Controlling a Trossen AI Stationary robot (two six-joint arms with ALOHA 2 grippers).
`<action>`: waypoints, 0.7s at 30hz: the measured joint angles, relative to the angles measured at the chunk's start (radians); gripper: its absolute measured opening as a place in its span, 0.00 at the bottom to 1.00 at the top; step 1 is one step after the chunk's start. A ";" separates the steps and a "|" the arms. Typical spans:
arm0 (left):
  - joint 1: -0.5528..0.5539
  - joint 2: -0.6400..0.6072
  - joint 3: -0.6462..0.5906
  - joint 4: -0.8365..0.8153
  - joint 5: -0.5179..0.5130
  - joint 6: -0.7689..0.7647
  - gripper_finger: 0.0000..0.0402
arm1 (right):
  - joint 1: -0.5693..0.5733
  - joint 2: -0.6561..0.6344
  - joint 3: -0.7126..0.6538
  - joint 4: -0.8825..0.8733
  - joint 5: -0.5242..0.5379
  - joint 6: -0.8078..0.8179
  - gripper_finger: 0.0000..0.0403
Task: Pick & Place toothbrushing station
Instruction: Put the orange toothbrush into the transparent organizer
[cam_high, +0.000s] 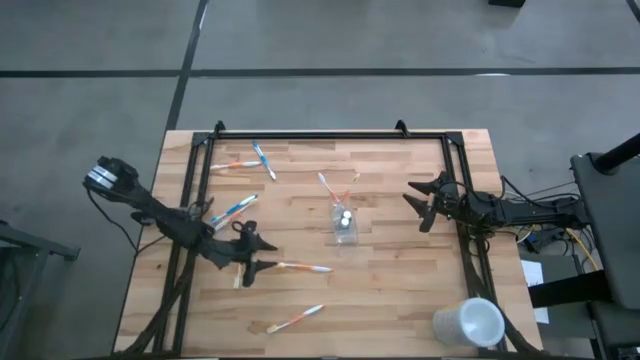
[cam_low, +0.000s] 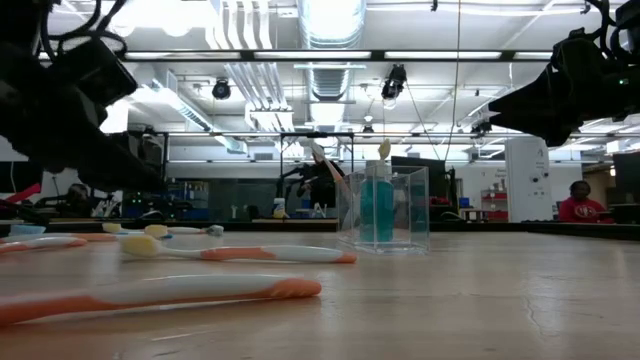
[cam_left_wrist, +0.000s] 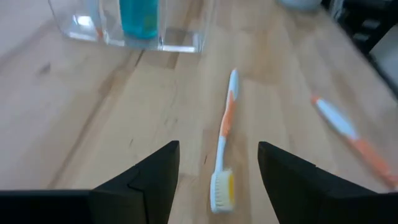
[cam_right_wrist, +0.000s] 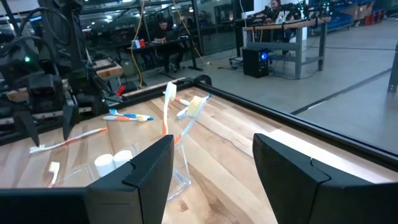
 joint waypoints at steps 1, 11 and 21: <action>0.000 0.028 0.007 0.001 0.000 -0.011 0.55 | 0.000 0.001 0.000 0.000 0.000 0.000 0.53; -0.034 0.183 0.032 0.066 0.000 -0.071 0.55 | 0.000 0.000 0.000 0.000 0.000 0.000 0.53; -0.055 0.271 0.032 0.083 -0.006 -0.115 0.52 | 0.000 0.001 0.000 0.000 0.000 0.000 0.53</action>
